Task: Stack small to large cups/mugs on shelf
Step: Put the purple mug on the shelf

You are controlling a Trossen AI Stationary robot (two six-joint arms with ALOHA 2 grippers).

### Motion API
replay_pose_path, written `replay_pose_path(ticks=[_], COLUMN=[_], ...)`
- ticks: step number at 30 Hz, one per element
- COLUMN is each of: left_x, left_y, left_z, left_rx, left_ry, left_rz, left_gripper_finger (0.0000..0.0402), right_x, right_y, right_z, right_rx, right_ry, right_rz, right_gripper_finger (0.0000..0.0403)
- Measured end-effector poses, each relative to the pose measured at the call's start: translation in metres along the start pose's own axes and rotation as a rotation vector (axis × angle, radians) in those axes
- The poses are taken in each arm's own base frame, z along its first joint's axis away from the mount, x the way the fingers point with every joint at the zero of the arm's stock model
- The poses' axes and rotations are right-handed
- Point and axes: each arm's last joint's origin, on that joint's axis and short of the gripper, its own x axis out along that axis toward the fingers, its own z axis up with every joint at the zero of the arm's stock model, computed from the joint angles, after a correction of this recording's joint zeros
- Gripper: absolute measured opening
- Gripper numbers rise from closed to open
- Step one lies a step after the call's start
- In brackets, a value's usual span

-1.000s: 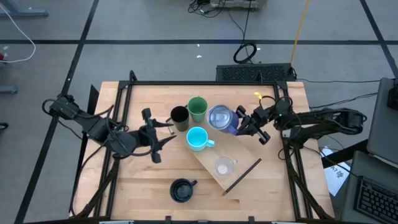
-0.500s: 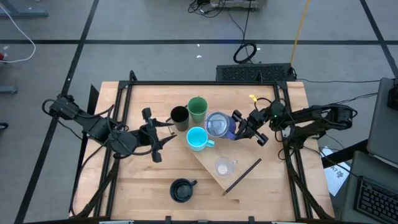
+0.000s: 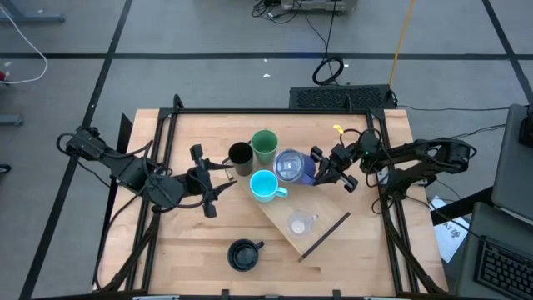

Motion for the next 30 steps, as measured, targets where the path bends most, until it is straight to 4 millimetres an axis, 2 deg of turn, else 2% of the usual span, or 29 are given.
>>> replay_pose_path(ticks=[21,30], left_x=[0.0000,0.0000], left_y=[0.0000,0.0000], left_z=[0.0002,0.0003], left_rx=[0.004,0.003], left_ry=[-0.002,-0.003], left_rz=[0.000,0.000], left_gripper_finger=[0.0182,0.0182], right_x=[0.0033,0.0032], right_y=[-0.0004,-0.0002], right_z=[-0.0062,-0.0054], right_rx=[0.053,0.044], right_ry=[0.034,0.030], right_rz=[0.000,0.001], right_gripper_finger=[0.0008,0.0029])
